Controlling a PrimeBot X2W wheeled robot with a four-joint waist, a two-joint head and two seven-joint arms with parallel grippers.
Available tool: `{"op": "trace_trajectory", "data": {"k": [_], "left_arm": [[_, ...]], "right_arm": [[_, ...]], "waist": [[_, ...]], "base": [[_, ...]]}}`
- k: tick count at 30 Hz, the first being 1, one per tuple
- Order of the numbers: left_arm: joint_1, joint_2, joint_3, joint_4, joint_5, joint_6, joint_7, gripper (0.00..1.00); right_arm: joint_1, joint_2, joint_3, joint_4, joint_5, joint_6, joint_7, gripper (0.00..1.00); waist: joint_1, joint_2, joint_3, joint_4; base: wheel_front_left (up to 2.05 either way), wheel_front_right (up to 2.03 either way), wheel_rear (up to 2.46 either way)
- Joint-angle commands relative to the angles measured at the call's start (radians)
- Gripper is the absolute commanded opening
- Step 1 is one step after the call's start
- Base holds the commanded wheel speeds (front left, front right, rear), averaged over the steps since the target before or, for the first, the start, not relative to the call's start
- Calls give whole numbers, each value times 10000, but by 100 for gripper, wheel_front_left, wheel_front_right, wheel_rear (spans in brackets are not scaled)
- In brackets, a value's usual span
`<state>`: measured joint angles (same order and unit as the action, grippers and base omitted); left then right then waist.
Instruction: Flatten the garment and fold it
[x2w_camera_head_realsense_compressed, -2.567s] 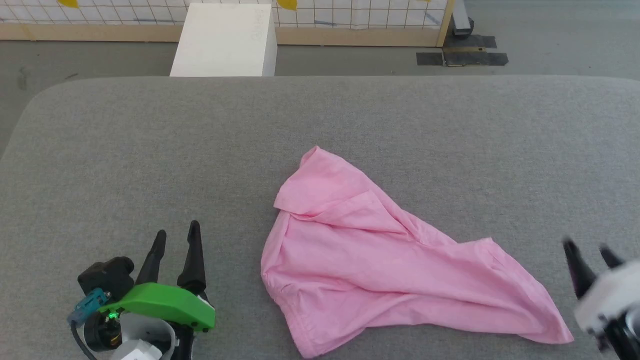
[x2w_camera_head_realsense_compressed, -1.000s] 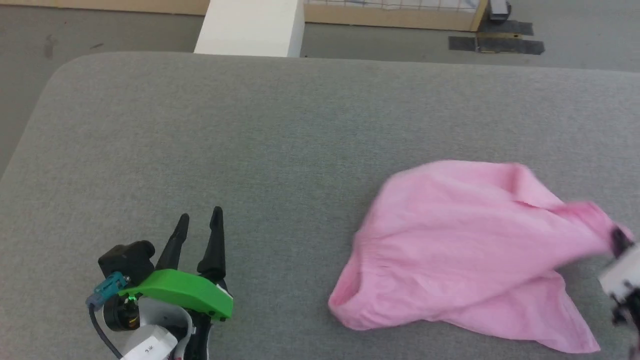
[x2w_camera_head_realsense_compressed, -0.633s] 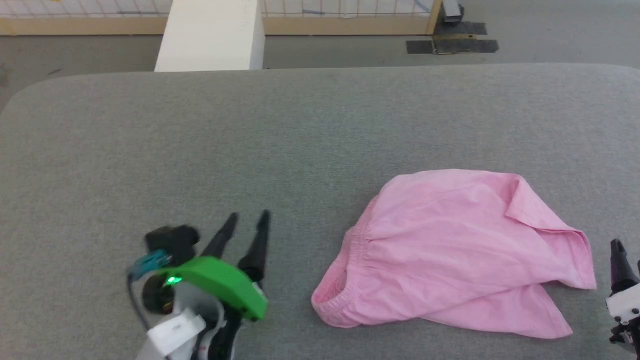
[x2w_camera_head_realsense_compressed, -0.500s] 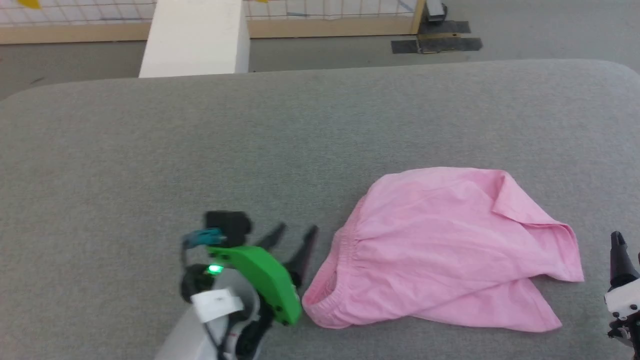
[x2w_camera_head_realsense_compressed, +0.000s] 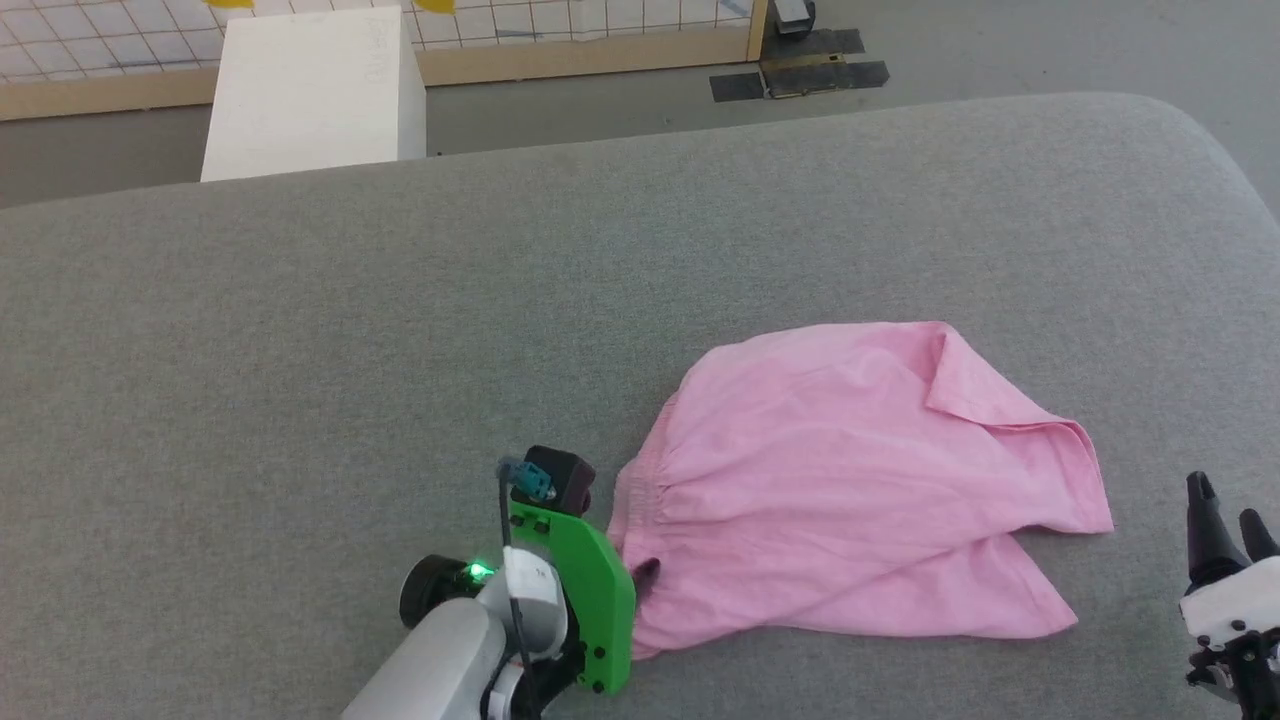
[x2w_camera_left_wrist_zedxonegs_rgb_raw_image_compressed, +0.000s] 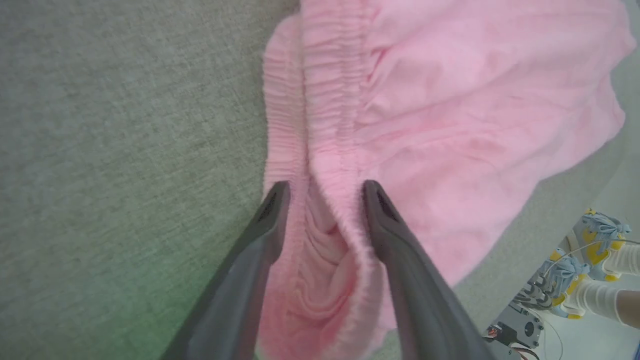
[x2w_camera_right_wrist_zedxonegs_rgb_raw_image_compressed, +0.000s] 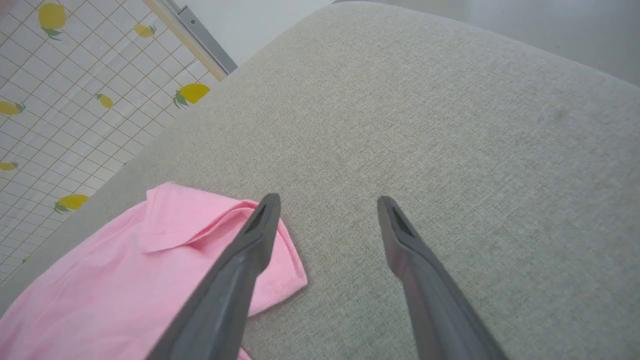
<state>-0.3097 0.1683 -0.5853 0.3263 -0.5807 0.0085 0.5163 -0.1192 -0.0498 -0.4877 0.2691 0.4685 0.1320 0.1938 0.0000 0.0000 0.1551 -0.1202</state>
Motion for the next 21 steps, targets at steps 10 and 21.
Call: {"op": "trace_trajectory", "data": {"k": [10,21], "left_arm": [[111,154,3111,-1892,-1804,512,-2249,0],[3484,904,3696,-2663,-2331,1874,-1115,31]], "right_arm": [[162,-5,352,-115,61,-13,-68,100],[67,-5,645,-84,61,-13,61,100]], "waist": [[0,0,-232,798],[0,0,-303,1670]], "base": [[0,0,0],[0,0,0]]}}
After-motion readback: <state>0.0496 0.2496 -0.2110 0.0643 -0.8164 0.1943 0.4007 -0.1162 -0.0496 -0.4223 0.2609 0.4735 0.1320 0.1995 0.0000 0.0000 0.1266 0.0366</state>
